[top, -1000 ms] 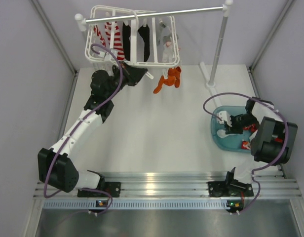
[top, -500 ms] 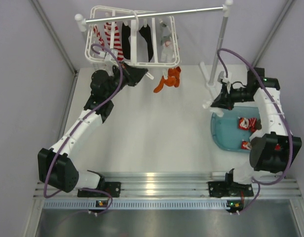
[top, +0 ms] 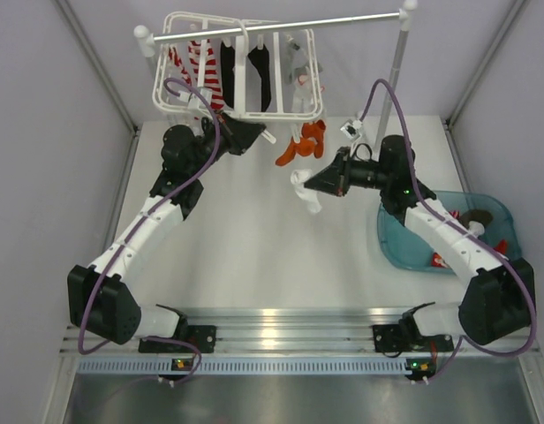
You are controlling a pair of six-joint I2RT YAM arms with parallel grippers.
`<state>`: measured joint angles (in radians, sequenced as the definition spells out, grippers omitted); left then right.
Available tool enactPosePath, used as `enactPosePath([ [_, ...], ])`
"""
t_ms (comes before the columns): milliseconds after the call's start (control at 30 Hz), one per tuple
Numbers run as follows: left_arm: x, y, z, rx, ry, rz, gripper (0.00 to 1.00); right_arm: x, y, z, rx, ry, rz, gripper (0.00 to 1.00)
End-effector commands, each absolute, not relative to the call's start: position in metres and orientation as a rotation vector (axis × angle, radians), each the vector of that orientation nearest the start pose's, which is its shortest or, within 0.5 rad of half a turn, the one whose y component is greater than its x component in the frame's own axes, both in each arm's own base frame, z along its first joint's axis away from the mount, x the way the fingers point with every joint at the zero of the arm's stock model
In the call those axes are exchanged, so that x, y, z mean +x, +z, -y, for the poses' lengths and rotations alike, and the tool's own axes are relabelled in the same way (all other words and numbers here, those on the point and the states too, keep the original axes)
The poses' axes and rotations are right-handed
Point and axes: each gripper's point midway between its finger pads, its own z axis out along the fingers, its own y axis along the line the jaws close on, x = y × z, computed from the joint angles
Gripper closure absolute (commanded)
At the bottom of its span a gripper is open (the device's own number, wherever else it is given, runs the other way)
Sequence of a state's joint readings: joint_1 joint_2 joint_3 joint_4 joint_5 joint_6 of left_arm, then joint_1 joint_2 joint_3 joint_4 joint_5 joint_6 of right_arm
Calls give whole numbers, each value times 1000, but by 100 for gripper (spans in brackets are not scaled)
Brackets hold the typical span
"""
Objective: Clip the socks to the hanger
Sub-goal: Clamp the sock onto the hanger.
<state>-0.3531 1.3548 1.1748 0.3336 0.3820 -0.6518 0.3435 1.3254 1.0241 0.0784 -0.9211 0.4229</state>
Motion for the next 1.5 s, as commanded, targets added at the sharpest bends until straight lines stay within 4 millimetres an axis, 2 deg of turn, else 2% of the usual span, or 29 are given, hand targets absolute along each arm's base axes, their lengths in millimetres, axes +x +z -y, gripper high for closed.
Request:
enactPosePath([
  [0, 378, 402, 239, 159, -1107, -1491, 100, 307, 362, -285, -496, 1402, -1578, 100],
  [67, 377, 402, 240, 164, -1112, -1491, 100, 317, 361, -291, -462, 1408, -1588, 100],
  [233, 377, 400, 241, 165, -1122, -1498, 100, 339, 374, -298, -405, 1390, -1566, 100],
  [467, 378, 400, 244, 170, -1139, -1497, 100, 354, 372, -306, -392, 1397, -1575, 100],
  [1033, 380, 398, 246, 168, -1150, -1501, 100, 351, 367, -323, -451, 1387, -1589, 100],
  [1333, 378, 400, 245, 169, -1151, -1494, 100, 356, 349, -318, -437, 1310, -1654, 100],
  [1467, 379, 398, 246, 168, -1154, -1499, 100, 358, 357, -322, -441, 1342, -1629, 100],
])
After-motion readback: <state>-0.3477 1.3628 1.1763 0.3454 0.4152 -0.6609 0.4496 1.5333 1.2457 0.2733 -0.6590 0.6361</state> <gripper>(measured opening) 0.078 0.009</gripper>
